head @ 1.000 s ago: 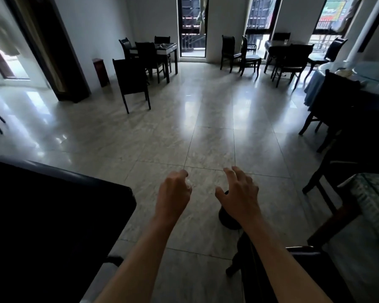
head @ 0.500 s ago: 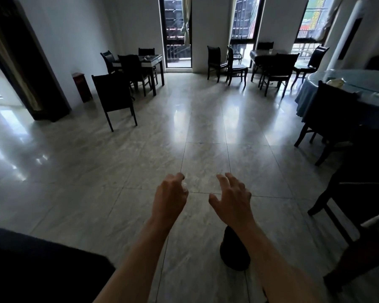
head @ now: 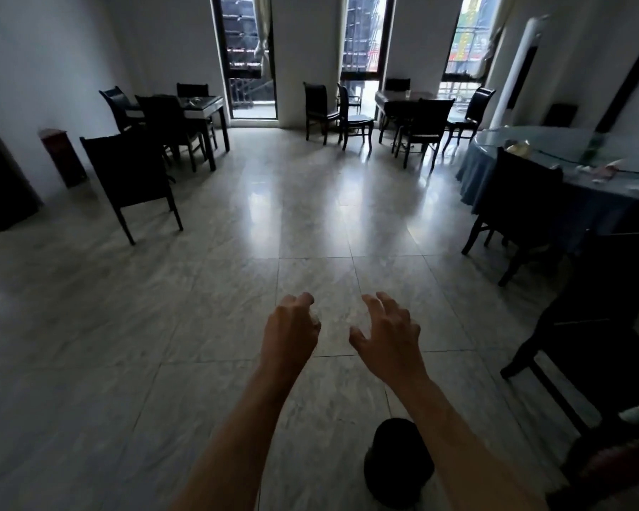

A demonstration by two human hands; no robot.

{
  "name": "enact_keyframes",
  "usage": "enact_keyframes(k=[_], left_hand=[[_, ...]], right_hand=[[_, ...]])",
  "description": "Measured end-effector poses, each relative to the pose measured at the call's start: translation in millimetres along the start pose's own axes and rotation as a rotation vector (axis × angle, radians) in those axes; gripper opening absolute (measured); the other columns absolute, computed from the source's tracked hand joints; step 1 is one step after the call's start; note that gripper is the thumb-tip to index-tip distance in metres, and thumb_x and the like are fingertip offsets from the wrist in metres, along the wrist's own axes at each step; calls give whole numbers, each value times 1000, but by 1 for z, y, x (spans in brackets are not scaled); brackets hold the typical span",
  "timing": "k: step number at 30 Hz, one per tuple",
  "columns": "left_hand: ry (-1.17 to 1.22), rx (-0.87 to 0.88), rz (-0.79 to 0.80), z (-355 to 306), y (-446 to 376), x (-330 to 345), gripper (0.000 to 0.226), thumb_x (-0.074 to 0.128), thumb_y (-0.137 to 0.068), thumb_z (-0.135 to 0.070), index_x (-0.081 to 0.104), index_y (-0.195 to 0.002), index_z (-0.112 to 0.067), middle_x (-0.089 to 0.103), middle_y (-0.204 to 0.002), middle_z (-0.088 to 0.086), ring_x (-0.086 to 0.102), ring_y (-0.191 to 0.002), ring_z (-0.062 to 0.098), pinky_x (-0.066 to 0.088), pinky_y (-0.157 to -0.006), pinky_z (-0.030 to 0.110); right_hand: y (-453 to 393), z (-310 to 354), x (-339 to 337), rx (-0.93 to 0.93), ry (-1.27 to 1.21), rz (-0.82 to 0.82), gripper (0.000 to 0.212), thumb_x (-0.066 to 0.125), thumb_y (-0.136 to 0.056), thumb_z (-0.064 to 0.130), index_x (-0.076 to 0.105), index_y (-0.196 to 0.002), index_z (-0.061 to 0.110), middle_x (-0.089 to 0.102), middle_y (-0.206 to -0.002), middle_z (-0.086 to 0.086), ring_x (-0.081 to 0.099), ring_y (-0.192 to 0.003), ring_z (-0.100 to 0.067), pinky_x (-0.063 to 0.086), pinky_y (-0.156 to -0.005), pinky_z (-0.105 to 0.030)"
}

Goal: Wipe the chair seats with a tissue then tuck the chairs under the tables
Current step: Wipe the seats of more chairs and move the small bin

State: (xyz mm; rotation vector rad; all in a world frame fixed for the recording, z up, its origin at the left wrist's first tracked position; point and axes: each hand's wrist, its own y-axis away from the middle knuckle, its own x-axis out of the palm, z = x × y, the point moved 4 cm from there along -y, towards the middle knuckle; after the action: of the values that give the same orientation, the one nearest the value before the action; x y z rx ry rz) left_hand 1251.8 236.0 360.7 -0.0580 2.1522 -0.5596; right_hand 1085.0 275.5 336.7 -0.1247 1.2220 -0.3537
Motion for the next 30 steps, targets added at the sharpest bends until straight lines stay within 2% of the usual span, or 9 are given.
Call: enact_keyframes(k=[6, 12, 17, 20, 25, 30], left_hand=[[51, 86, 63, 32, -98, 27, 24, 62, -87, -8, 67, -110, -7, 67, -96, 14, 67, -75, 29, 55, -64, 34], [121, 173, 133, 26, -172, 61, 22, 59, -86, -6, 68, -106, -7, 66, -92, 13, 64, -75, 30, 51, -61, 32], [189, 254, 196, 5, -218, 108, 23, 54, -87, -5, 69, -104, -6, 66, -91, 16, 64, -74, 33, 52, -62, 37], [220, 290, 236, -11, -244, 144, 22, 55, -86, -6, 70, -102, -7, 66, -90, 15, 64, -72, 33, 50, -60, 34], [240, 367, 281, -49, -290, 207, 20, 55, -87, -8, 70, -101, -8, 67, -88, 13, 64, -70, 31, 36, -60, 26], [305, 424, 390, -105, -320, 266, 22, 56, -88, -10, 70, -105, -9, 67, -94, 11, 63, -75, 26, 37, -60, 25]], right_hand=[[-78, 8, 23, 130, 45, -44, 65, 57, -85, 48, 38, -142, 24, 39, -150, -8, 39, -133, -33, 34, -102, -54], [-128, -12, 28, 289, 97, -74, 65, 55, -86, 49, 37, -143, 25, 38, -151, -7, 39, -133, -32, 34, -104, -53], [-161, -51, 27, 413, 116, -107, 66, 54, -86, 48, 37, -144, 23, 37, -152, -7, 38, -132, -32, 32, -104, -52], [-182, -82, 29, 483, 116, -129, 65, 54, -85, 46, 38, -144, 23, 37, -151, -8, 38, -131, -33, 32, -103, -52], [-218, -142, 32, 601, 110, -167, 64, 54, -86, 45, 39, -143, 23, 37, -152, -9, 38, -131, -33, 31, -104, -51], [-242, -201, 19, 715, 116, -203, 66, 52, -88, 47, 36, -147, 22, 34, -154, -7, 35, -135, -32, 31, -109, -50]])
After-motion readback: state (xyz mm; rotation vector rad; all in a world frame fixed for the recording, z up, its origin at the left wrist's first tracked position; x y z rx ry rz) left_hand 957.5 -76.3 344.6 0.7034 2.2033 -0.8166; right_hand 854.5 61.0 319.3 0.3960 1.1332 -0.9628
